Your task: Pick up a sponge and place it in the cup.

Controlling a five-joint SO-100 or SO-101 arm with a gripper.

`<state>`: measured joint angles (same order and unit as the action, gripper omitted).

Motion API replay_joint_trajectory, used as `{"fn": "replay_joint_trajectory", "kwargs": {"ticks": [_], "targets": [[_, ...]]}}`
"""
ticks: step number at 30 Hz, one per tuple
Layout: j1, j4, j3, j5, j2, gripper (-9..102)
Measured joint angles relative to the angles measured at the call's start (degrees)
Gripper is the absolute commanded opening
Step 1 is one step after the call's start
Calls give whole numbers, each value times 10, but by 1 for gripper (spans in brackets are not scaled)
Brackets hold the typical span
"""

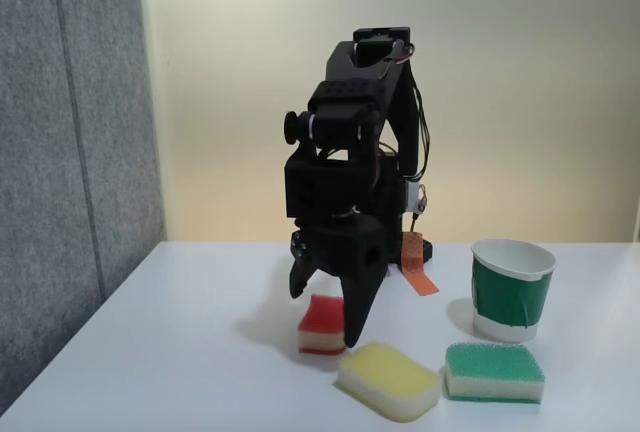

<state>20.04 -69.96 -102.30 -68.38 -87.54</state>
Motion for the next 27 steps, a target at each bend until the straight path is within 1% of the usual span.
{"fn": "replay_joint_trajectory", "kwargs": {"ticks": [3,6,10,12,14,15,18,23,27], "targets": [[-8,38,-54,2,-10,43],[-12,54,-65,2,-11,43],[-6,52,-71,-4,-12,42],[-11,52,-71,-4,-12,37],[-13,57,-71,-6,-12,28],[-11,58,-71,-6,-12,22],[-6,59,-71,3,-12,0],[-14,52,-71,22,-12,0],[-11,21,-67,32,-12,0]]}}
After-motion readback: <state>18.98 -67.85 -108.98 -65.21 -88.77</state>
